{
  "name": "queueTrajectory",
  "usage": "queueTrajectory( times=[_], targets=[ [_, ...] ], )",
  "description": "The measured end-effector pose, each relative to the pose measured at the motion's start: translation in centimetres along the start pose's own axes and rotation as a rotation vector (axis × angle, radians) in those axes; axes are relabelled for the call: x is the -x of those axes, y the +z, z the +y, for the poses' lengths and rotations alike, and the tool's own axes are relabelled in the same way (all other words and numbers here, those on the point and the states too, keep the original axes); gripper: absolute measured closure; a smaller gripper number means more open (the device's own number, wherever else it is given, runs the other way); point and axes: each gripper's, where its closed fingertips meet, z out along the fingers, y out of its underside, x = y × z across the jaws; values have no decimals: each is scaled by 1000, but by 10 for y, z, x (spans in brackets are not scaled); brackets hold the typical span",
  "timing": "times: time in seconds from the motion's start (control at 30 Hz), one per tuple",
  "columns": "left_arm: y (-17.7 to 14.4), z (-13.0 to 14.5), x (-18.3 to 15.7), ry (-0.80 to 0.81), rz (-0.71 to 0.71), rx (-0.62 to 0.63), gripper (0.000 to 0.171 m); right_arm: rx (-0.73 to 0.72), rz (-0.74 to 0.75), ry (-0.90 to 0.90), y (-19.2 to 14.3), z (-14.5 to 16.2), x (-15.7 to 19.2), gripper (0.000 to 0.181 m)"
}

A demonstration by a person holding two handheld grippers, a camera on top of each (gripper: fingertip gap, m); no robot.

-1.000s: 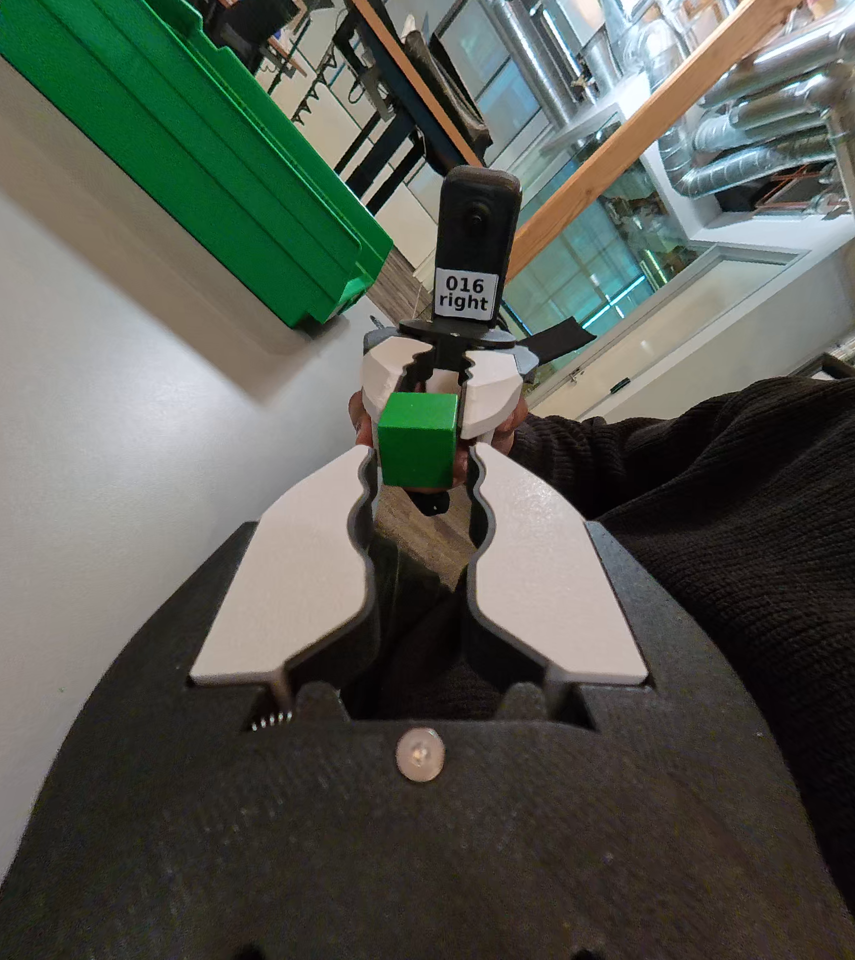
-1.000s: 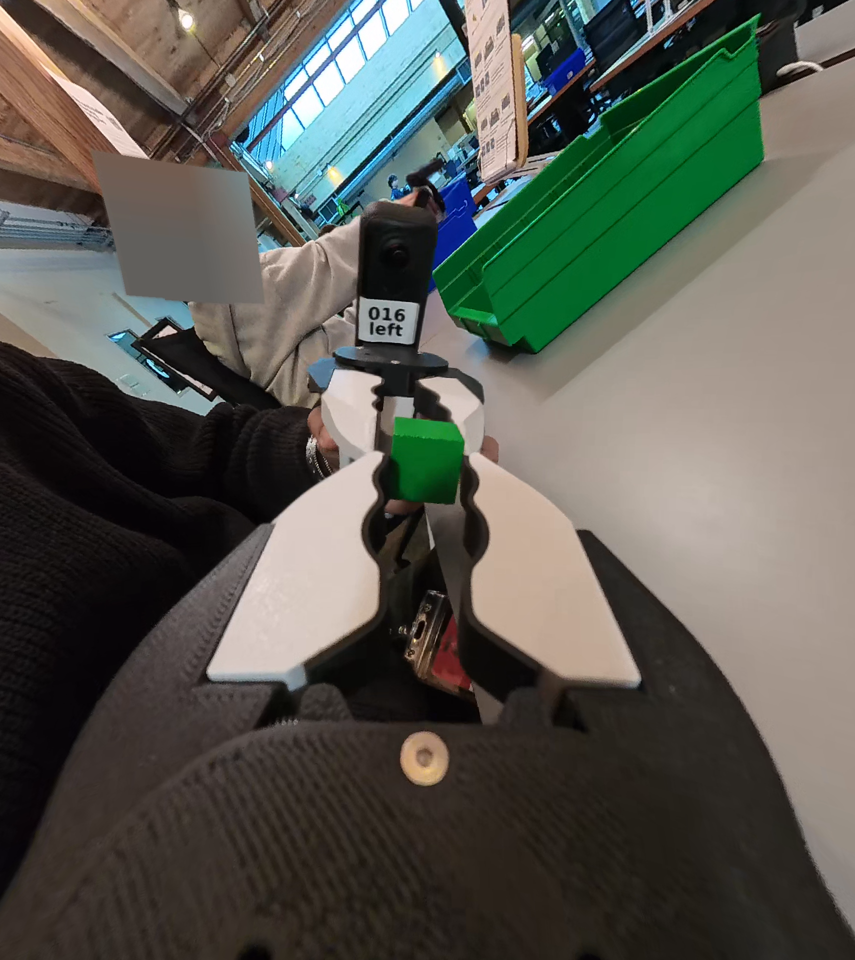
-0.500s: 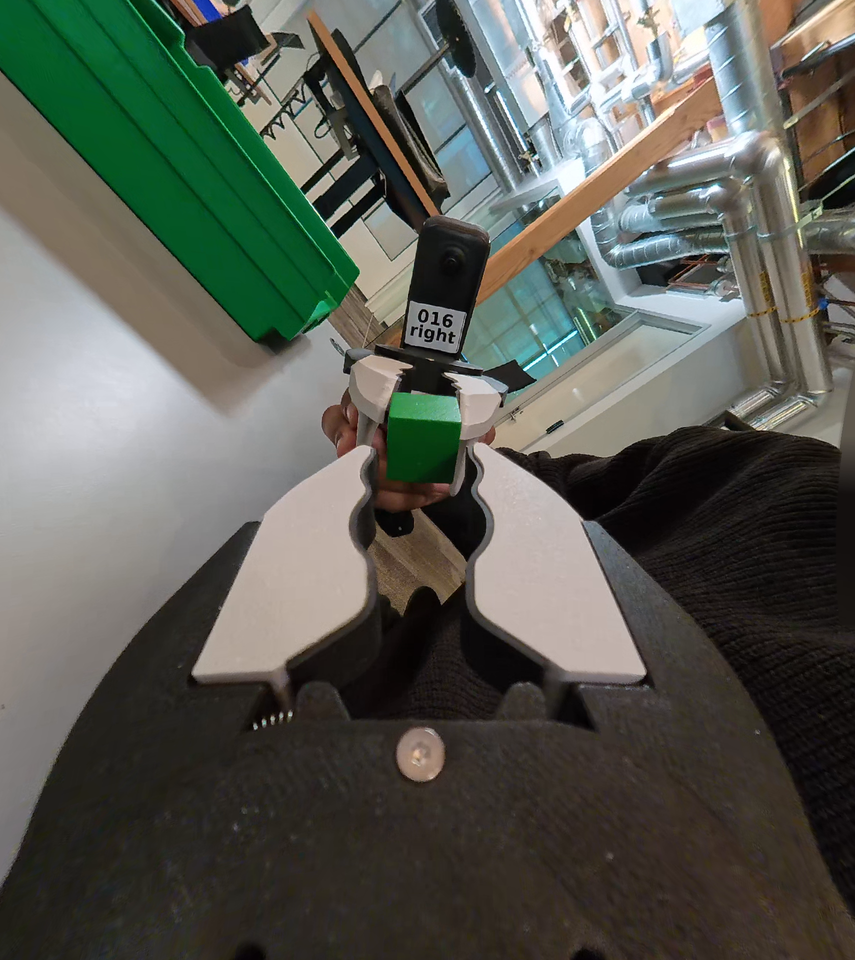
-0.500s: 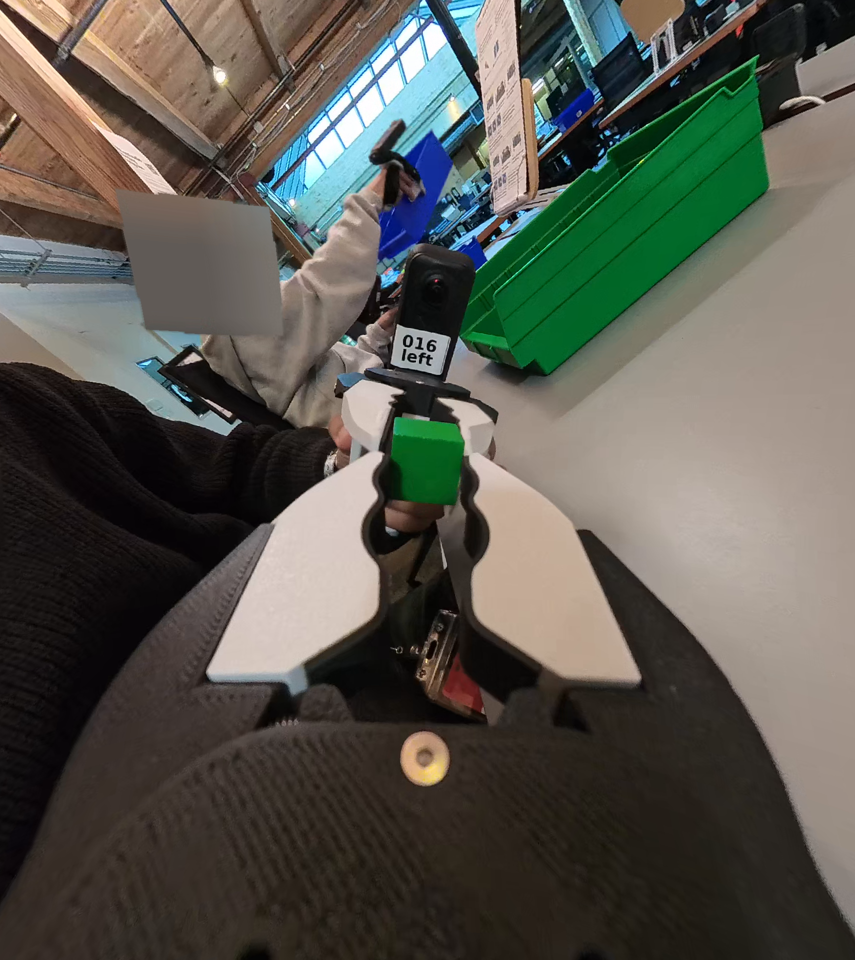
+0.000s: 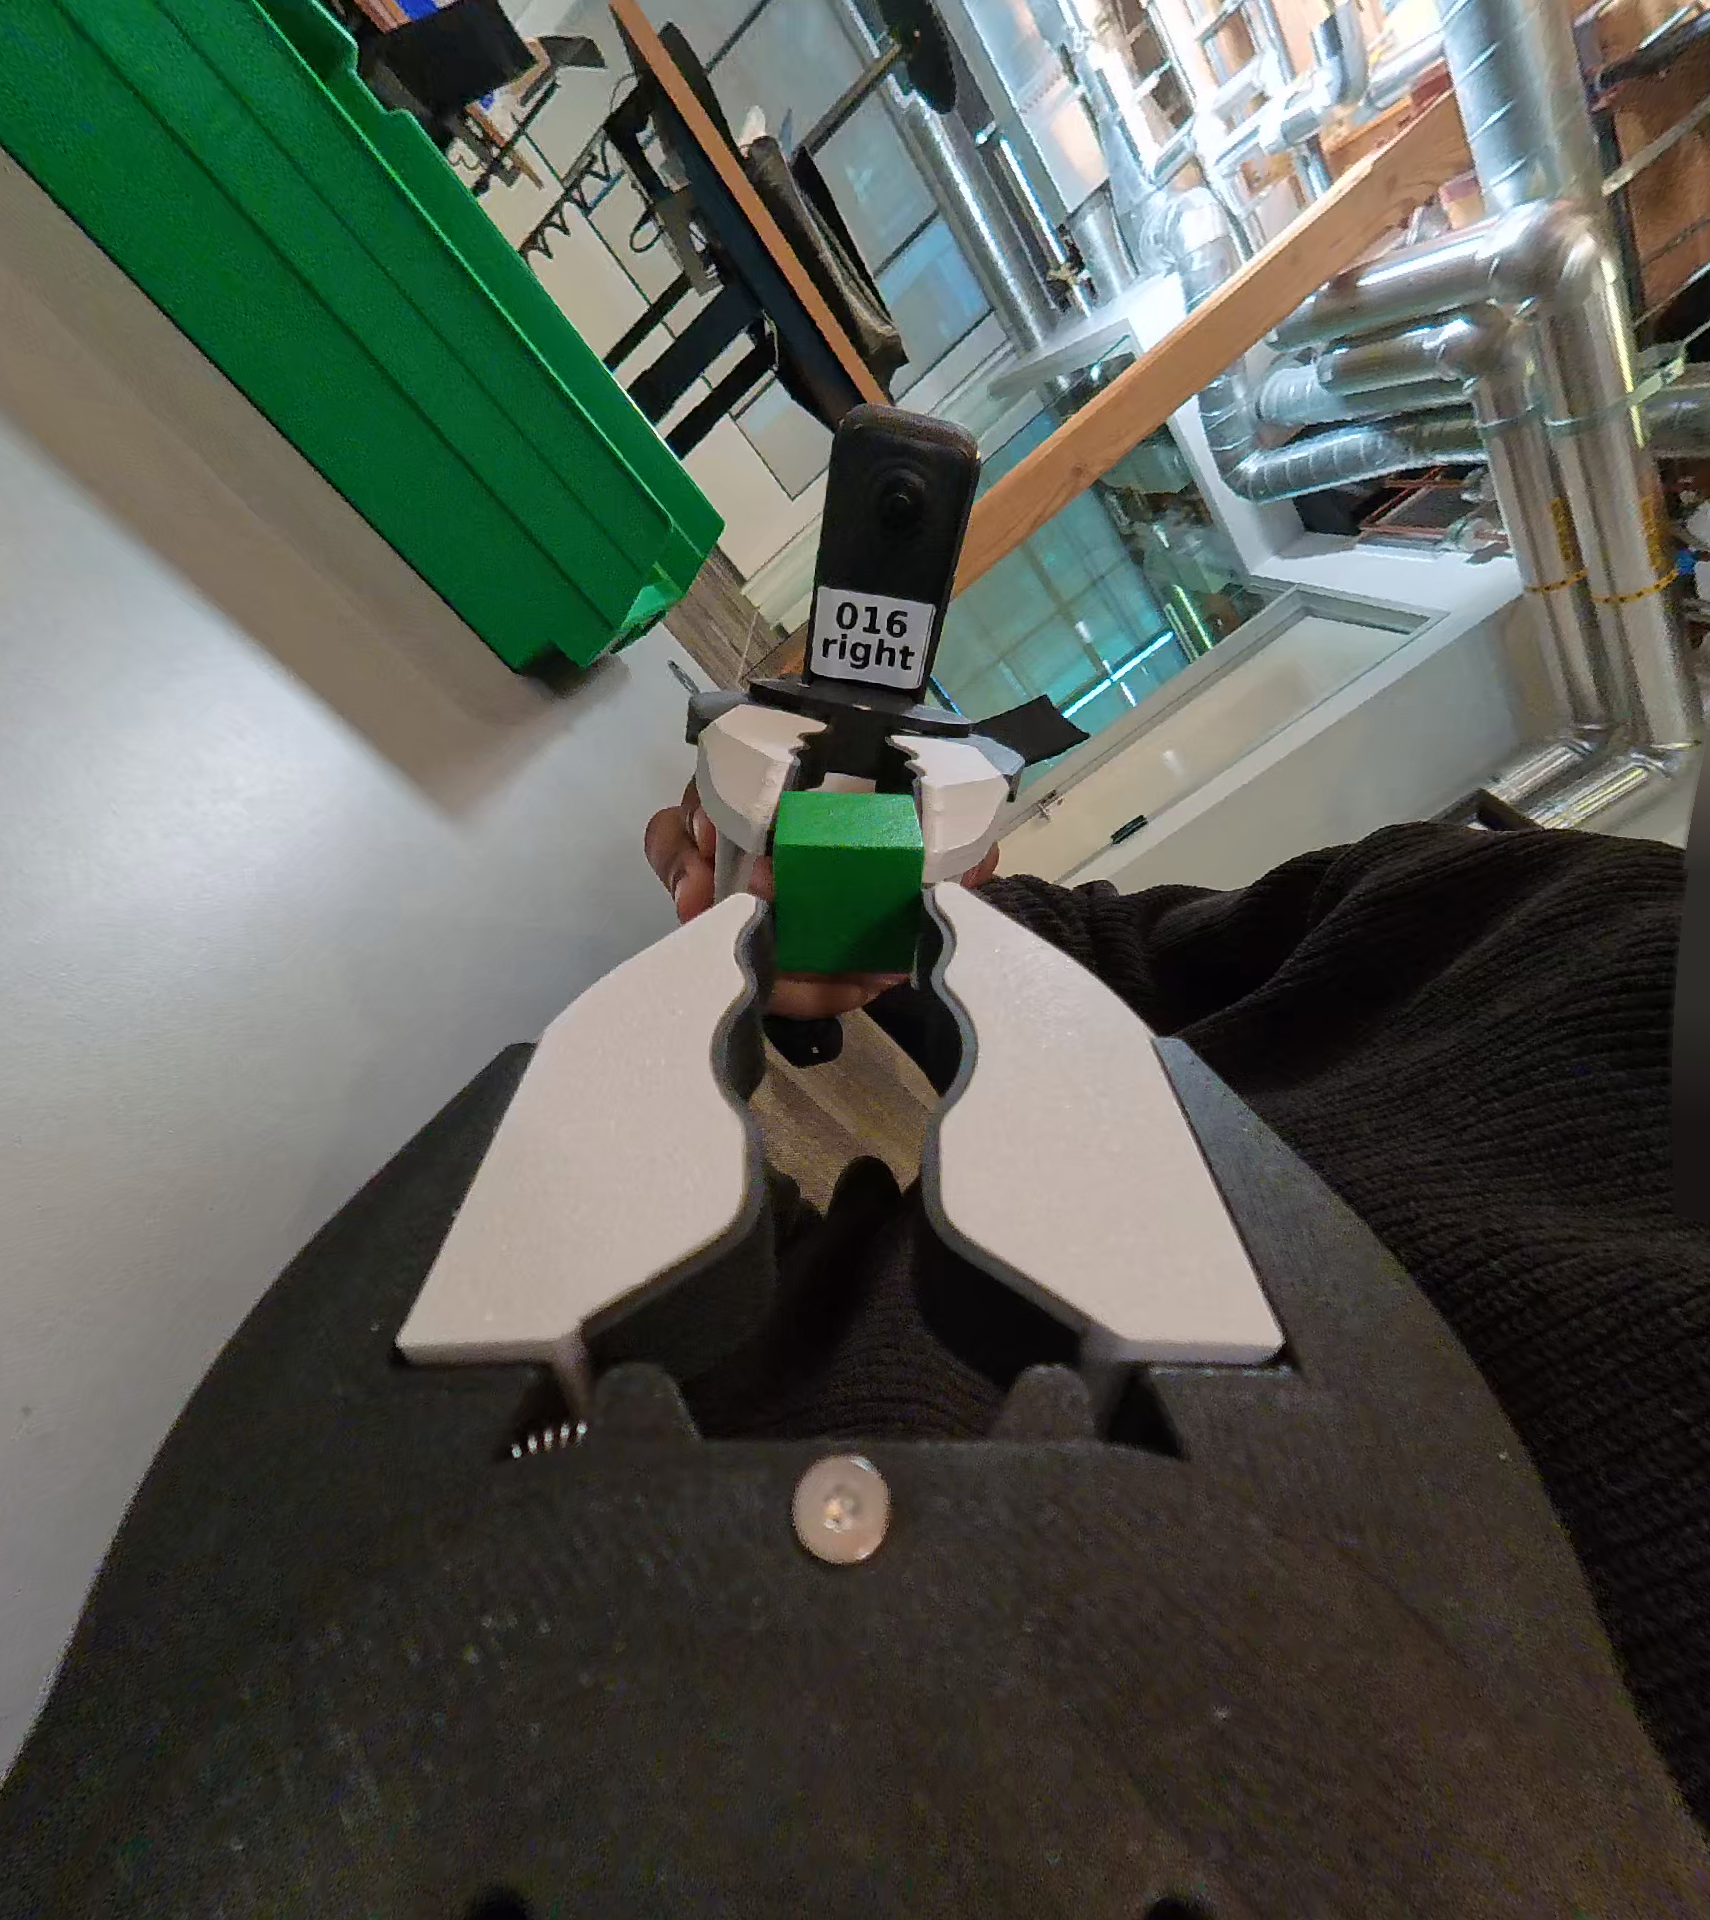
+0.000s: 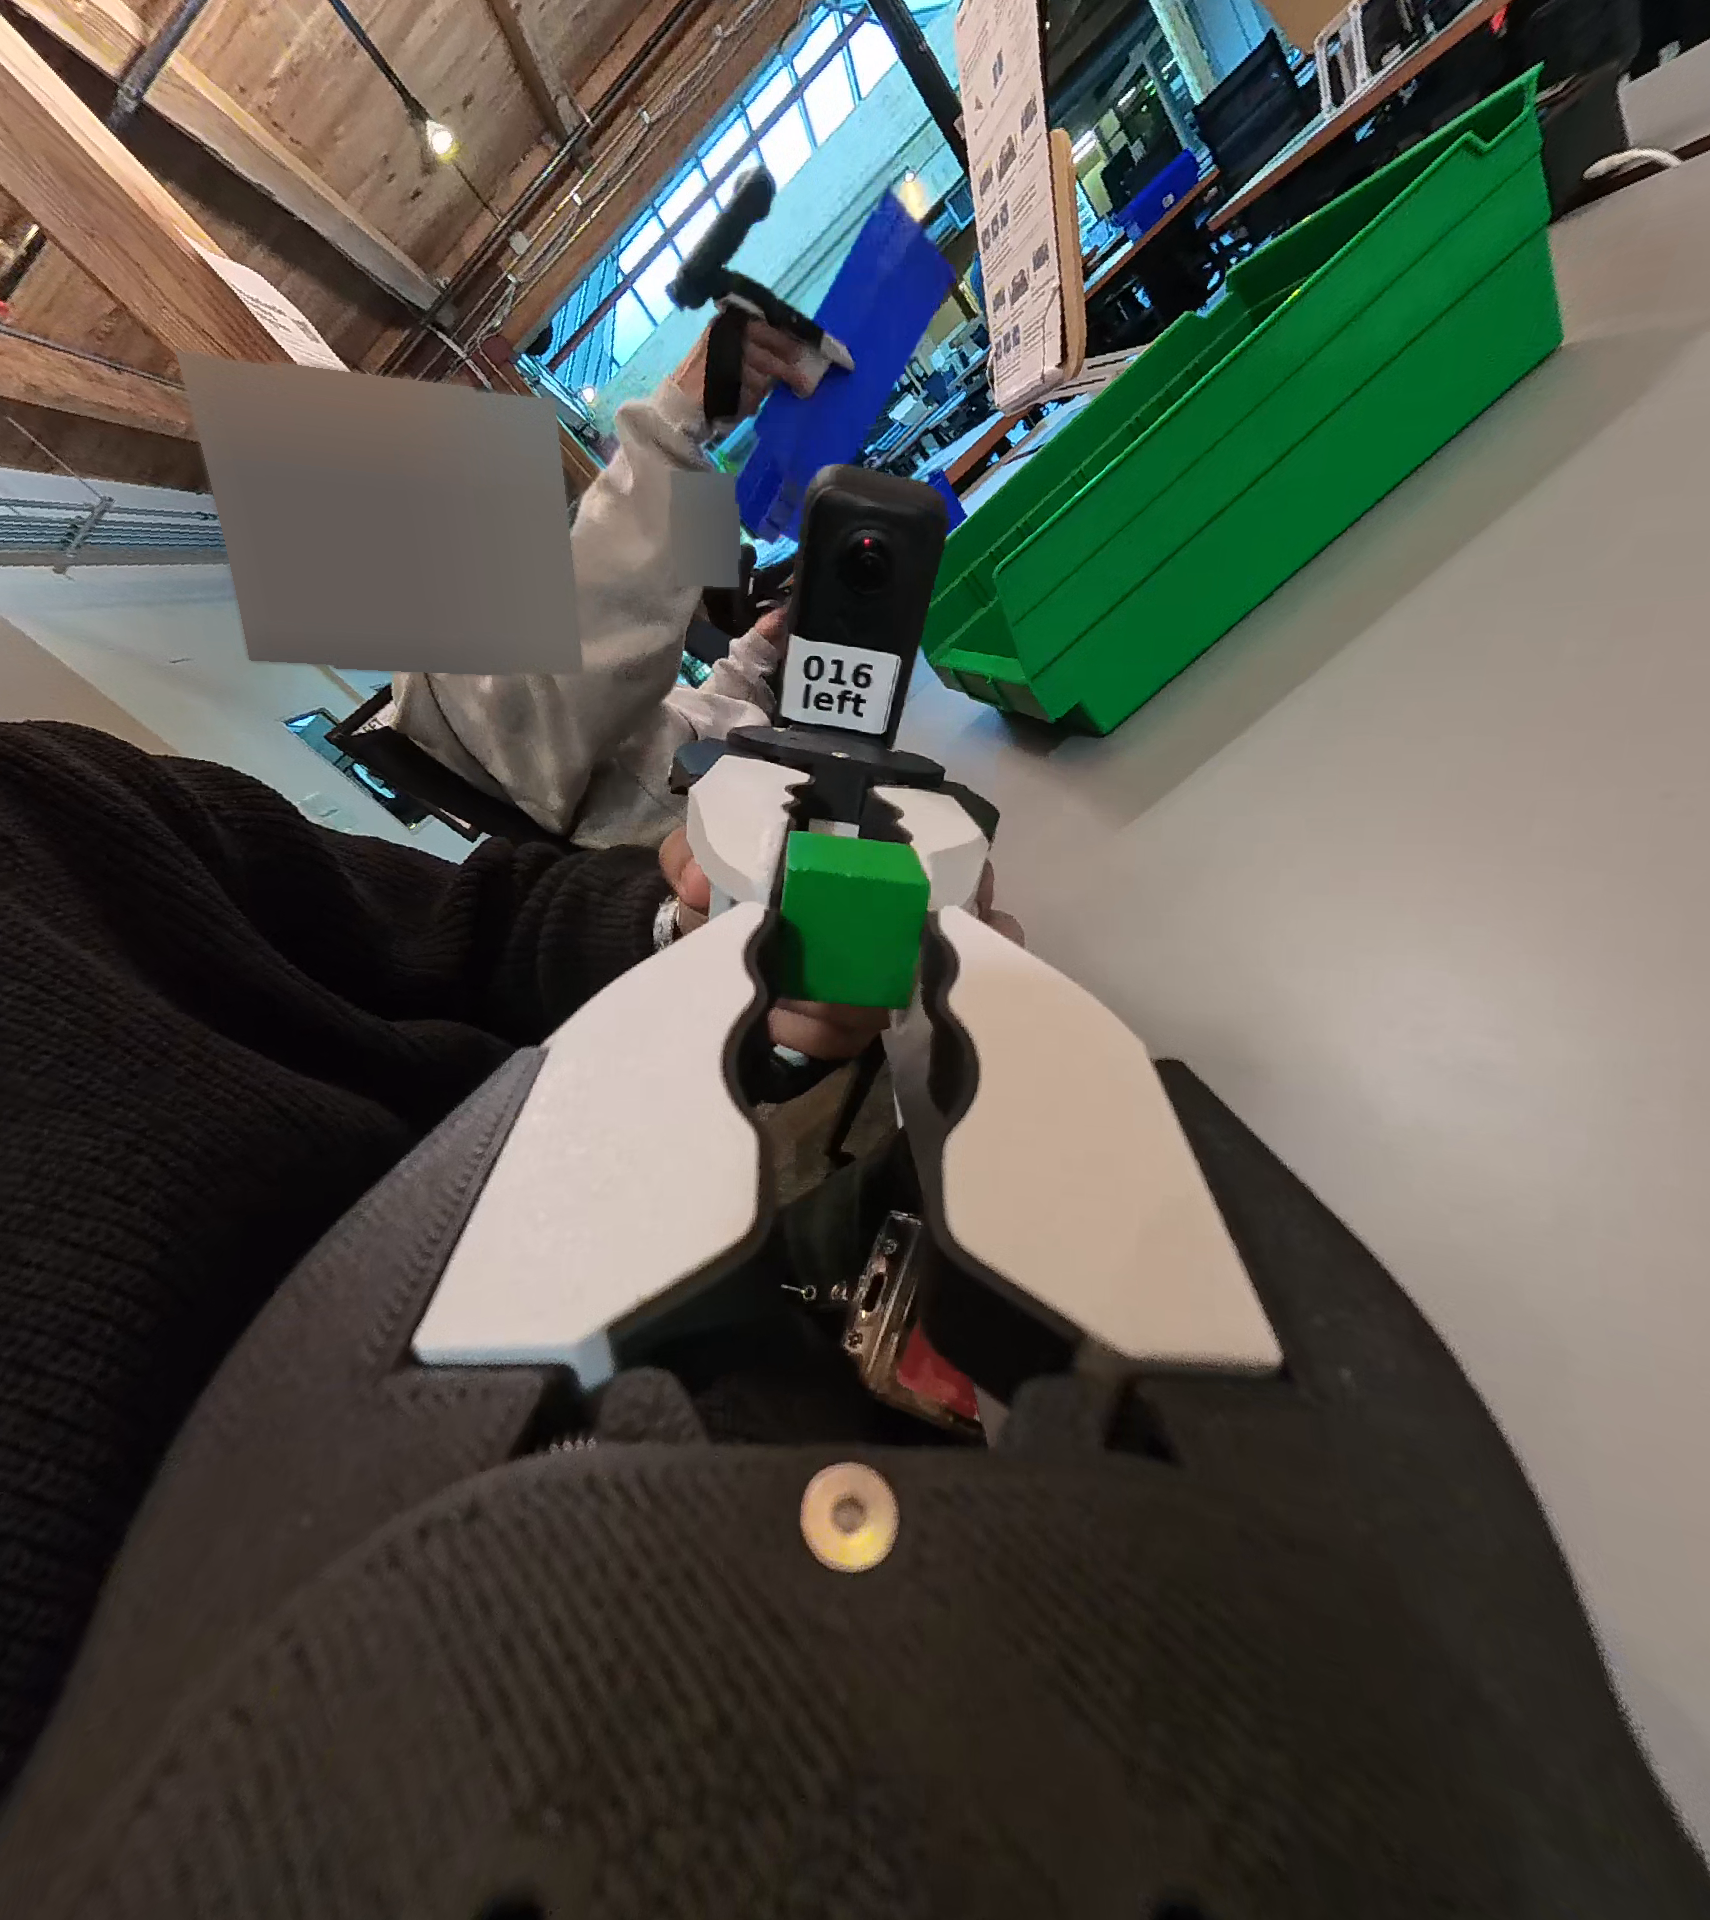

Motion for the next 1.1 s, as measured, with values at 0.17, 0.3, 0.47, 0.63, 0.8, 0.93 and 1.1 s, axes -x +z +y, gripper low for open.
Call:
queueTrajectory(
  times=[0.17,0.3,0.47,0.63,0.8,0.93,1.1],
  targets=[
    [-1,0,3,23,-24,12,145,39,58,-47,2,6,-6,146],
    [-1,1,4,52,-45,28,145,53,49,-42,2,8,-5,152],
    [-1,4,5,67,-57,47,145,51,38,-17,2,8,-5,153],
    [-1,5,6,77,-63,52,145,63,25,4,1,9,-5,154],
    [0,5,7,80,-70,49,145,72,19,19,1,10,-6,155],
    [0,5,9,73,-87,45,141,68,17,31,0,9,-7,155],
    [0,5,9,71,-89,44,138,61,16,43,-1,7,-8,155]
  ],
)
